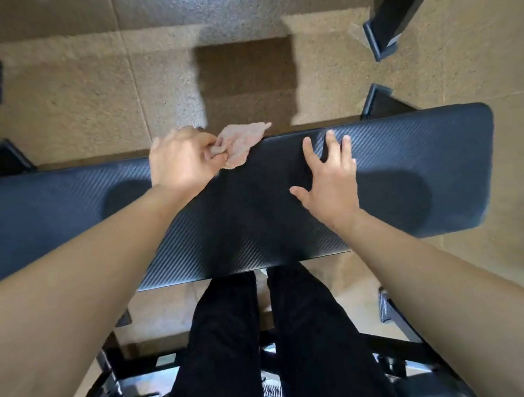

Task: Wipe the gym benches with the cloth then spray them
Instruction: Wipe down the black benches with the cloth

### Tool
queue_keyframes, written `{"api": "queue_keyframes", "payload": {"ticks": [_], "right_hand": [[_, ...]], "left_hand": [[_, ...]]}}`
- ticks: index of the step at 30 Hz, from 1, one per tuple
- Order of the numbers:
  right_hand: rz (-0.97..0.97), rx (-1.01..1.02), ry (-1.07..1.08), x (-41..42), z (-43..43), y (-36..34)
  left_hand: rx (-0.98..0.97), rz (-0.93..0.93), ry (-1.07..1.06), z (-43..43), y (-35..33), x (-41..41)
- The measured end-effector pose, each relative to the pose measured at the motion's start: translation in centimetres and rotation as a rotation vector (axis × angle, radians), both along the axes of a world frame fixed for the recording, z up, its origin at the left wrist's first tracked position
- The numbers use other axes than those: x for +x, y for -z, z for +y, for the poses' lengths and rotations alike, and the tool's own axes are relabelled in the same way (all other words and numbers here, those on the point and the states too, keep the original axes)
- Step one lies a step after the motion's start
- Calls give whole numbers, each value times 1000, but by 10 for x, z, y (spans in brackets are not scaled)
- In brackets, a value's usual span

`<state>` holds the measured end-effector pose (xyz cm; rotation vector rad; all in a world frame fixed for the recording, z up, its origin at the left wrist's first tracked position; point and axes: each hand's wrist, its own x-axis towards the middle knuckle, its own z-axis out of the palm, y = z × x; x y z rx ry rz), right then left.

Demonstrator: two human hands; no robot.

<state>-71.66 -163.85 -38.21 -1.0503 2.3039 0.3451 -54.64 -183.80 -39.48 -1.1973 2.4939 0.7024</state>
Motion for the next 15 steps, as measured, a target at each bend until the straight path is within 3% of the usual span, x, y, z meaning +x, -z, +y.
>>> {"api": "queue_keyframes", "payload": {"ticks": [12, 15], "right_hand": [[-51, 12, 111, 2, -3, 2], [-61, 6, 151, 4, -4, -1]], "left_hand": [[-30, -208, -147, -15, -9, 67], [-60, -187, -123, -19, -13, 71]]}}
